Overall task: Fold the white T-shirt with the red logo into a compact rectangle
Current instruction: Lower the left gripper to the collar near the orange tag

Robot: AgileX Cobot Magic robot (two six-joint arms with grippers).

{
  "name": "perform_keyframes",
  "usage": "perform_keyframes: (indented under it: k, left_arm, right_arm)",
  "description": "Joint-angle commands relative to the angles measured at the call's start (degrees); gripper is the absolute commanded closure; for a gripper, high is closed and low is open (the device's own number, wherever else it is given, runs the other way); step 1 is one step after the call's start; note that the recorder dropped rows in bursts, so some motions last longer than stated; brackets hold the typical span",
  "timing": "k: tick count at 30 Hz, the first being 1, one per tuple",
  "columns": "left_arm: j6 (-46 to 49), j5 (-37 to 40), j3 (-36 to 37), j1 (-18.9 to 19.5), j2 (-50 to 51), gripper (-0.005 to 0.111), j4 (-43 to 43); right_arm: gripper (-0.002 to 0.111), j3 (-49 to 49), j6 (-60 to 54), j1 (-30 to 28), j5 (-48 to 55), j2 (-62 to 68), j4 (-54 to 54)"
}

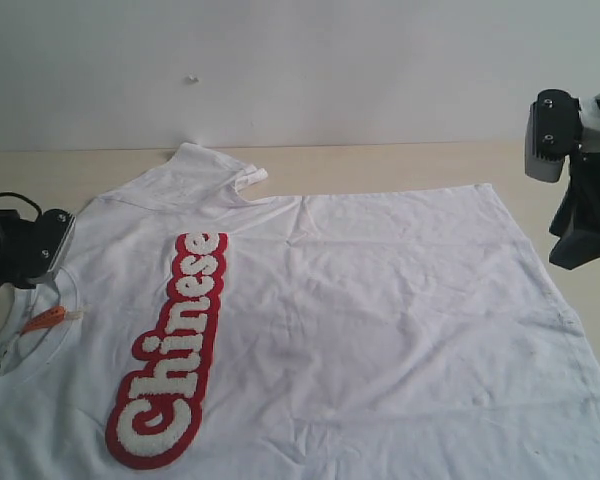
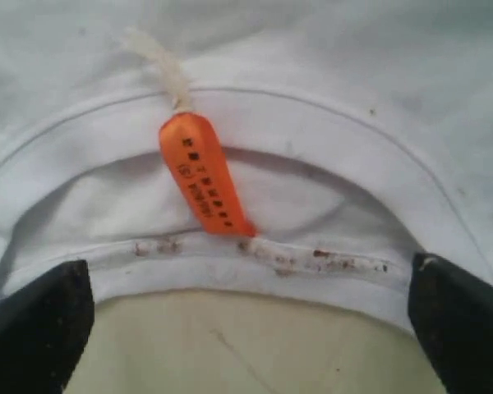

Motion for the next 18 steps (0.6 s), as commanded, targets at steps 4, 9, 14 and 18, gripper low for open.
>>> perform_keyframes:
  k: [4,9,14,18]
  left_arm:
    - [4.17,-2.99,-0.28,0.24,2.98,0.002,-5.24]
    - [4.95,-4.69,-0.28,3.14,3.10,0.002,-5.37]
    - [8.65,-5.47,-0.28,6.10,3.12,0.002,-7.12]
    - [10.43,-5.47,-0.28,4.85,3.35,0.002,-6.89]
  right_arm:
    - [0.069,0.13,-3.09,-0.16,-0.10,3.94,0.42]
    - [0.069,0.26,-4.07,-0.16,-0.23,6.01,0.42]
    - [0.069,0.26,-6.17,-0.16,-0.31,6.62,0.42]
    - [0.069,0.26,-7.43,-0.16,-1.51,6.62,0.42]
